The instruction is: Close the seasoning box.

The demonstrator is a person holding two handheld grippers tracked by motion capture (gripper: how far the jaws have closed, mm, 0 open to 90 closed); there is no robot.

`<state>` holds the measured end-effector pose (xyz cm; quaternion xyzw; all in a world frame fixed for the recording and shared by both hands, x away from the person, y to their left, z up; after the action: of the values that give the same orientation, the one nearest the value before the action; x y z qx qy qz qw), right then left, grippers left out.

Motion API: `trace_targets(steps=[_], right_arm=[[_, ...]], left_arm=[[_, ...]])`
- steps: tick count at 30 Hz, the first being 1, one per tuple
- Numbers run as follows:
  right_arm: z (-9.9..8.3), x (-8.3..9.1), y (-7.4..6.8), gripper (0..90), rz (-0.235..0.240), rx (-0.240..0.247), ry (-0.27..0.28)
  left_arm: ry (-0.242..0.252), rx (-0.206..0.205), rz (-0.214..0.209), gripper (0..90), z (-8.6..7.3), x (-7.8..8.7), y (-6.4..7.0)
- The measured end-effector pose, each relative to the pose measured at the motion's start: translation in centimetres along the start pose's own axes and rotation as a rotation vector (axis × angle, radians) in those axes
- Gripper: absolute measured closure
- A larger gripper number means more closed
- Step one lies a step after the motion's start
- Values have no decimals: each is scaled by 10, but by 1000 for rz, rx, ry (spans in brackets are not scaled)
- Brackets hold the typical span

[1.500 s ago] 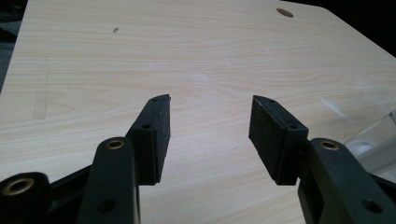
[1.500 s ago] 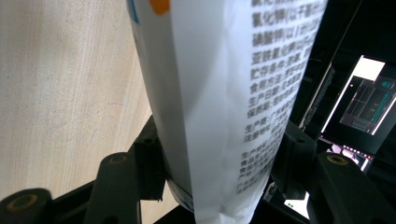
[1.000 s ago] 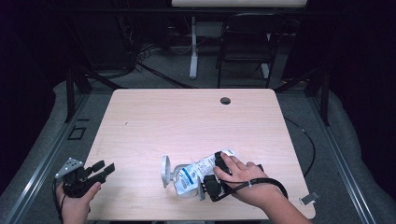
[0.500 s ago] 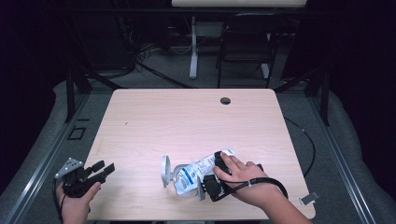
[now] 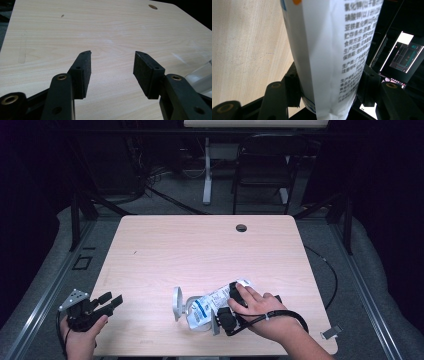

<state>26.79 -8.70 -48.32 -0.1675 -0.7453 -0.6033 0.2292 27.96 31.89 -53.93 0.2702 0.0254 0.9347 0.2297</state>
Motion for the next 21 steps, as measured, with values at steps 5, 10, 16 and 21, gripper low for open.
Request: trace_targets(steps=[5, 10, 16, 21], right_arm=[[0, 0, 0, 474, 0, 1, 0], [1, 1, 0, 475, -4, 7, -5], [0, 1, 0, 477, -3, 4, 2], [1, 2, 1, 479, -7, 11, -1]], left_arm=[[0, 0, 0, 488, 0, 0, 0], [0, 0, 0, 488, 0, 0, 0], [-1, 1, 1, 488, 0, 0, 0], [1, 3, 2, 488, 0, 0, -1]])
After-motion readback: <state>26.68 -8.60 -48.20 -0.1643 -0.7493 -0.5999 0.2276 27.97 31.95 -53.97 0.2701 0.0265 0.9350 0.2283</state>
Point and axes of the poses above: each handheld gripper's, and its own axes: x roughly backward along the jaws, z roughly out of its top, y roughly to its right, the point moved 2 cm from there along -x, roughly forward along the jaws, and after that the axes turned 6 degrees about -x, right-handed, at the moved point
